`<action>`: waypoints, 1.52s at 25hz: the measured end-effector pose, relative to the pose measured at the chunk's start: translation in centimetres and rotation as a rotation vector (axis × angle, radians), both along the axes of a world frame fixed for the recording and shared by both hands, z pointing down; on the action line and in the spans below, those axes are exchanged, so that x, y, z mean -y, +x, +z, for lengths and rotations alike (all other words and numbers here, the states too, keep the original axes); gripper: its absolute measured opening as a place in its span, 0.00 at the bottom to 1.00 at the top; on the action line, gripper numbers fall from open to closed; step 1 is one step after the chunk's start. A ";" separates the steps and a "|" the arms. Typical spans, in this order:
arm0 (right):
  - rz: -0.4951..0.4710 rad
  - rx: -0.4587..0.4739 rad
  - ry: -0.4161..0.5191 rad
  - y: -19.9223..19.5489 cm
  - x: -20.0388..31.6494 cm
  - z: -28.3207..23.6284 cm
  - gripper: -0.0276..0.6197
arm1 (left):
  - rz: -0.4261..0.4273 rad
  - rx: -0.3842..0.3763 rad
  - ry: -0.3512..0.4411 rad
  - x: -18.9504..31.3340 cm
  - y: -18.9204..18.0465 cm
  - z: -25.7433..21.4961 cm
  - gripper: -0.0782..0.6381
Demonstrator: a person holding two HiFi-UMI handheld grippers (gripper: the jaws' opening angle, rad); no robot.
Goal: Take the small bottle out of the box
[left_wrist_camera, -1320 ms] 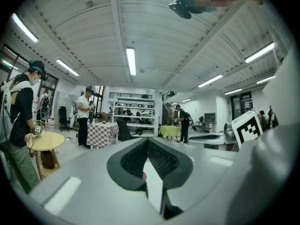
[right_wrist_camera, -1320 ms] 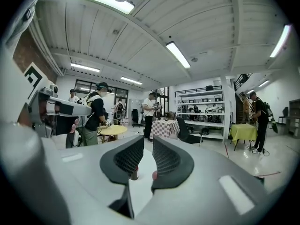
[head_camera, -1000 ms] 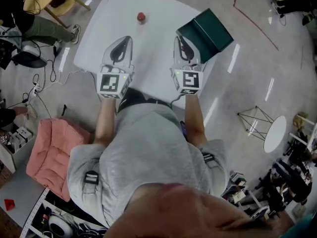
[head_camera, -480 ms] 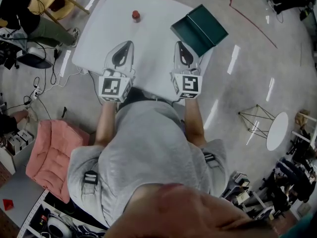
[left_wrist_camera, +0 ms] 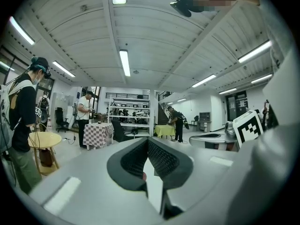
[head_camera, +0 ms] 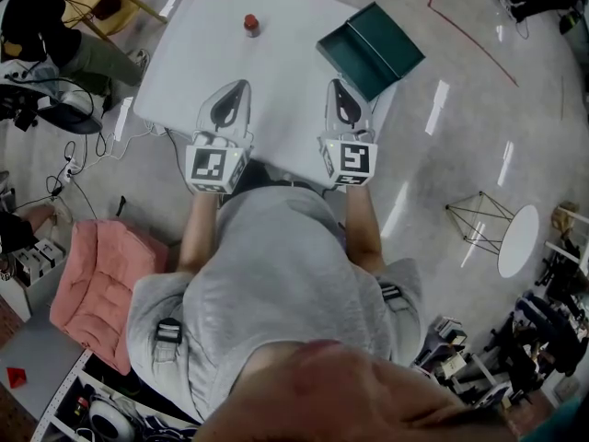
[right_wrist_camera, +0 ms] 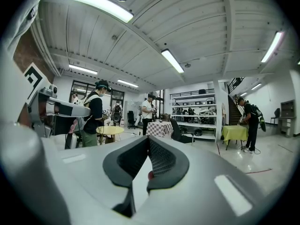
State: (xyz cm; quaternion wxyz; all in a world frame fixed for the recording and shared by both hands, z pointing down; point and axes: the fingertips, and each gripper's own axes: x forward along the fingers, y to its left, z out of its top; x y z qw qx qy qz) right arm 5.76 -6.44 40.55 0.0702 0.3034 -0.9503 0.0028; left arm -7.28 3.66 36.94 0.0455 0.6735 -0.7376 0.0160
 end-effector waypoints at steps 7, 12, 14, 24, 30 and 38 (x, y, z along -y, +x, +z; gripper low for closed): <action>-0.008 -0.005 0.001 0.3 0.1 0.0 0.05 | 0.001 0.002 -0.001 0.3 0.5 0.0 0.13; -0.009 -0.006 0.003 0.2 0.2 0.2 0.05 | 0.005 0.002 0.003 0.5 0.5 0.2 0.12; -0.007 -0.008 0.003 0.5 0.3 0.2 0.05 | 0.005 0.002 0.002 0.7 0.7 0.1 0.13; -0.007 -0.008 0.004 0.6 0.5 0.2 0.05 | -0.005 0.001 0.002 0.6 0.6 0.1 0.13; -0.009 -0.007 0.002 0.5 0.7 0.4 0.05 | -0.003 0.001 0.002 0.9 0.6 0.2 0.13; -0.008 -0.007 0.003 0.6 0.7 0.3 0.05 | -0.005 0.001 -0.003 0.7 0.7 0.3 0.13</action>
